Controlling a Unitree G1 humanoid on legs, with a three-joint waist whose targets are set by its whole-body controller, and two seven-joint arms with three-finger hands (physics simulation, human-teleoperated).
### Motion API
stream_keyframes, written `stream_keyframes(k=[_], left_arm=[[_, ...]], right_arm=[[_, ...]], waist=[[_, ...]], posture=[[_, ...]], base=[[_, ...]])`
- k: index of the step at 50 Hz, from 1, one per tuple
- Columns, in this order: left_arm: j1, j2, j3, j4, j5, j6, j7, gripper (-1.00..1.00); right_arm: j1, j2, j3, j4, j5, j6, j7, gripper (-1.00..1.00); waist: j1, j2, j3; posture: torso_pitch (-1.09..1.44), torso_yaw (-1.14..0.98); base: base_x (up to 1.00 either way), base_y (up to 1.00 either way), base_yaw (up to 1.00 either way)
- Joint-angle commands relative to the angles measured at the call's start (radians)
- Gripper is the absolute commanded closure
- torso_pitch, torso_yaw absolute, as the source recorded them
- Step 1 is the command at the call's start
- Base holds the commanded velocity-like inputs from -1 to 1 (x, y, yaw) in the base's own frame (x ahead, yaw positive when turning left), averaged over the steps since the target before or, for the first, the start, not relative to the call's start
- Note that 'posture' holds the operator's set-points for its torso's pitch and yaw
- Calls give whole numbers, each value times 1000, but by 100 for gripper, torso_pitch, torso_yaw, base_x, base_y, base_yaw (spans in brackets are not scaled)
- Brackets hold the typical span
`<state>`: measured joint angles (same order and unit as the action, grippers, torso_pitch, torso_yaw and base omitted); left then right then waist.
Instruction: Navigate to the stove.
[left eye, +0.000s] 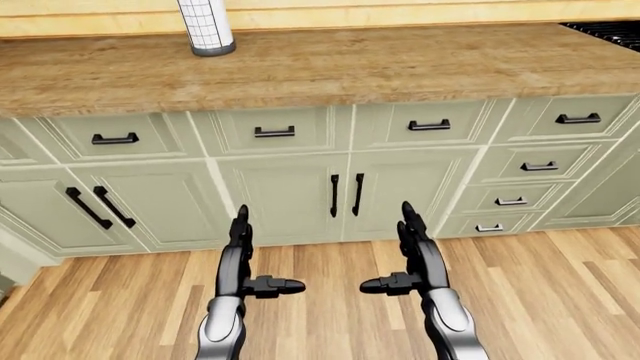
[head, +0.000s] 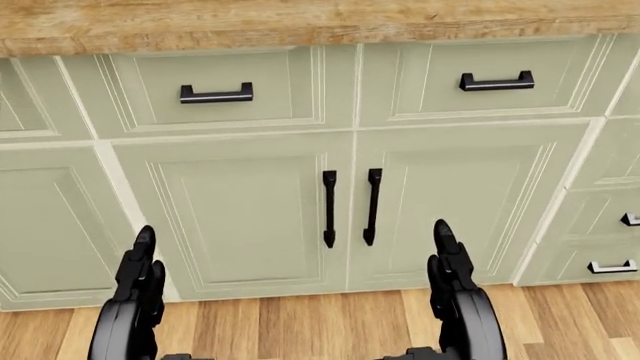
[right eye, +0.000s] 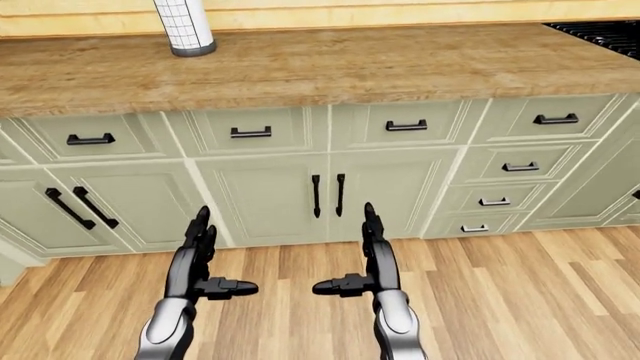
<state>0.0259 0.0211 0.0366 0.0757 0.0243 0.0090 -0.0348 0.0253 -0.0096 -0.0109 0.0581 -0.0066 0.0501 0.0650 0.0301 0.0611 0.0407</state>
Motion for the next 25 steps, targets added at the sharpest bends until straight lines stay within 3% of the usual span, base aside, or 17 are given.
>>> stream_keyframes(k=[1,4,7,8,9,10,11,12,13,17,21,23,24,25], left_arm=[[-22,-3,-9,-50,-2,-30,-2,-100],[-22,-3,-9,-50,-2,-30,-2,-100],[-22,-3,-9,-50,-2,-30,-2,-100],[-22,-3,-9,-50,-2,-30,-2,-100],[-22,-3,-9,-50,-2,-30,-2,-100],[-22,-3,-9,-50,-2,-30,-2,-100],[-22,-3,-9,-50,-2,-30,-2,-100],[-22,-3,-9,-50,-2,-30,-2,-100],[-22,-3,-9,-50,-2,-30,-2,-100],[-22,-3,-9,-50,-2,-30,-2,-100],[-22,-3,-9,-50,-1,-30,-2,-100],[-22,-3,-9,-50,-2,-30,-2,-100],[-22,-3,-9,-50,-2,-29,-2,-100],[-22,-3,-9,-50,-2,-29,-2,-100]], right_arm=[[-19,-8,-14,-51,2,-30,-3,-100],[-23,-8,-15,-42,1,-34,-5,-100],[-24,-9,-15,-39,1,-35,-5,-100],[-24,-9,-14,-39,1,-35,-5,-100],[-24,-9,-14,-42,1,-33,-5,-100],[-24,-9,-14,-41,1,-33,-5,-100],[-26,-9,-14,-35,0,-37,-4,-100],[-26,-10,-15,-35,0,-37,-4,-100],[-25,-9,-15,-38,0,-35,-4,-100],[-23,-9,-13,-41,-2,-31,-5,-100],[-24,-9,-14,-38,-2,-34,-5,-100],[-24,-9,-14,-38,-2,-36,-5,-100],[-25,-9,-14,-37,-2,-36,-5,-100],[-25,-9,-14,-36,-2,-36,-5,-100]], waist=[[-5,6,-21],[-7,-6,-31],[-4,-52,-18],[-5,-76,-21],[-8,-120,-35],[-20,-177,-48],[-21,-107,-27],[-24,-118,-26],[-29,-112,-28],[-22,-69,-14],[-19,-14,2],[-14,34,-13],[-2,0,-6],[-6,8,-11]], posture=[[0,0],[0,0],[0,0],[0,0],[0,0],[0,0],[0,0],[0,0],[0,0],[0,0],[0,0],[0,0],[0,0],[0,0]], base=[[0,-48,0],[0,-48,0],[0,-48,0],[0,-48,0],[0,-47,0],[0,-48,0],[0,-49,0],[0,-48,0],[0,-48,0],[0,-50,0],[0,-58,0],[0,-57,0],[0,-59,0],[0,-58,0]])
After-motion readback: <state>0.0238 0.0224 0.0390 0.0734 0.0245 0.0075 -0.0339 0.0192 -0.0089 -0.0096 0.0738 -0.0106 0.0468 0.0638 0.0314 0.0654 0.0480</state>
